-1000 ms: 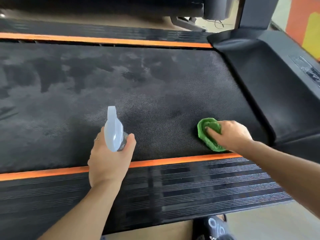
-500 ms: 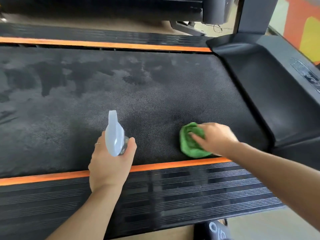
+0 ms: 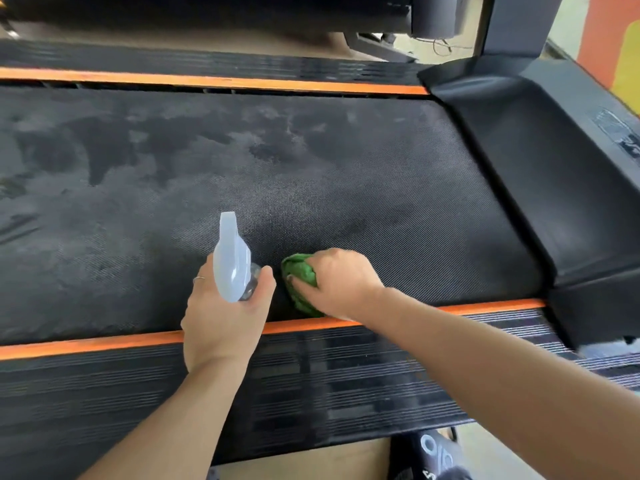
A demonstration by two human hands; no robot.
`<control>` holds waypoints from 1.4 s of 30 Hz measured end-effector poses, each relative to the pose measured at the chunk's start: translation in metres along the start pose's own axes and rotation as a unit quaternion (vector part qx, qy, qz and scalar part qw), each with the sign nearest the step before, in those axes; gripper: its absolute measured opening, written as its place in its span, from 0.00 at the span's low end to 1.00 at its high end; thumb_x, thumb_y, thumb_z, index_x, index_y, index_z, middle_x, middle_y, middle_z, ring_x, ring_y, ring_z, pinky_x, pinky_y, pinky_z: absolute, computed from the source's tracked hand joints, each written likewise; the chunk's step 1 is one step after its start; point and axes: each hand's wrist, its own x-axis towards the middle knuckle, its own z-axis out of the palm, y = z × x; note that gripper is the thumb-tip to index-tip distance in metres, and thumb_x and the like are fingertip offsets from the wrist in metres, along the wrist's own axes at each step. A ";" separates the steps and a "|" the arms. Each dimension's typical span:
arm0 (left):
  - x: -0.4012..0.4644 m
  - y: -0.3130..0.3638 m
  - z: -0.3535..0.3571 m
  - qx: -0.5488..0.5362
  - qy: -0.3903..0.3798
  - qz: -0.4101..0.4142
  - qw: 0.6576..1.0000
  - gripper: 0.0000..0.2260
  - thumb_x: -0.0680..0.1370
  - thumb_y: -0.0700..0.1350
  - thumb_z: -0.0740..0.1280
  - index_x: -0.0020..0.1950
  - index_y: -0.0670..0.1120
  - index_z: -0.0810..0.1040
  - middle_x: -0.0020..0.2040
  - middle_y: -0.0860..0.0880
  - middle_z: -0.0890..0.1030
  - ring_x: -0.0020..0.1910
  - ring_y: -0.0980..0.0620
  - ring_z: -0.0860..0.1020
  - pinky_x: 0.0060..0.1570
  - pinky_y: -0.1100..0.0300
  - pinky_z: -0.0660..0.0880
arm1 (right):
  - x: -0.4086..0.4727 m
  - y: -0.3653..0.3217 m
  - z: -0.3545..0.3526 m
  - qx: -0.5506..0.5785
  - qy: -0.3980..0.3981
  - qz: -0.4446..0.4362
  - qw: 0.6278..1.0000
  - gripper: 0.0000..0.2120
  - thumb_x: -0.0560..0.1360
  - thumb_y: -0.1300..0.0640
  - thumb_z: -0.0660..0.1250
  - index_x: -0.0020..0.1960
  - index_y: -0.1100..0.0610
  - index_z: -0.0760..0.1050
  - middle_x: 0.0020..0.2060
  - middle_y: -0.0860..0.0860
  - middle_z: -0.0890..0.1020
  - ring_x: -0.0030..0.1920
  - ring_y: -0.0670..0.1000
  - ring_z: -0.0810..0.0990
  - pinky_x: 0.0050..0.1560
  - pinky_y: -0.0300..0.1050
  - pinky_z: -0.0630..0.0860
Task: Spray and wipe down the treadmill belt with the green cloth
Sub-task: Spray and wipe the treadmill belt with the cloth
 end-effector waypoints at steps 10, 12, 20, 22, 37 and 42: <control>-0.002 0.000 -0.003 0.004 -0.001 0.013 1.000 0.23 0.74 0.60 0.74 0.64 0.51 0.77 0.52 0.55 0.76 0.54 0.42 0.80 0.58 0.43 0.79 | -0.021 0.079 -0.009 -0.037 0.010 0.261 0.965 0.25 0.80 0.37 0.56 0.49 0.57 0.80 0.49 0.56 0.84 0.52 0.61 0.82 0.49 0.49 0.76; -0.002 0.002 -0.003 0.004 -0.001 0.016 1.000 0.23 0.74 0.59 0.74 0.65 0.51 0.77 0.53 0.53 0.78 0.55 0.40 0.80 0.58 0.42 0.79 | -0.002 0.034 -0.001 -0.022 0.005 0.182 0.983 0.25 0.80 0.36 0.55 0.50 0.56 0.80 0.50 0.55 0.84 0.52 0.60 0.82 0.47 0.48 0.75; -0.002 0.002 -0.004 0.000 -0.007 0.009 1.000 0.22 0.75 0.60 0.73 0.66 0.52 0.76 0.53 0.56 0.76 0.54 0.43 0.78 0.57 0.47 0.76 | -0.009 0.086 -0.006 -0.123 0.020 0.125 0.984 0.25 0.79 0.35 0.54 0.53 0.53 0.80 0.51 0.52 0.84 0.52 0.58 0.82 0.50 0.47 0.78; -0.002 0.000 -0.004 -0.003 -0.002 0.013 1.000 0.22 0.75 0.60 0.73 0.66 0.53 0.76 0.53 0.57 0.76 0.51 0.48 0.75 0.56 0.48 0.76 | -0.020 0.130 -0.016 -0.111 0.029 0.290 0.950 0.26 0.79 0.37 0.54 0.53 0.56 0.81 0.49 0.56 0.84 0.51 0.60 0.83 0.51 0.50 0.80; -0.001 0.000 -0.004 -0.011 -0.007 0.008 1.000 0.18 0.75 0.58 0.73 0.61 0.55 0.75 0.51 0.57 0.76 0.47 0.49 0.75 0.50 0.53 0.73 | 0.030 0.113 -0.010 -0.129 0.044 0.248 0.959 0.25 0.80 0.38 0.53 0.51 0.55 0.81 0.50 0.55 0.84 0.51 0.60 0.83 0.47 0.48 0.75; 0.001 0.001 -0.004 -0.005 -0.003 0.006 1.000 0.19 0.75 0.59 0.74 0.61 0.53 0.76 0.50 0.55 0.77 0.46 0.48 0.74 0.50 0.51 0.73 | 0.047 0.071 -0.002 -0.041 0.062 0.302 0.951 0.26 0.79 0.39 0.53 0.50 0.58 0.81 0.49 0.57 0.84 0.50 0.61 0.83 0.43 0.47 0.71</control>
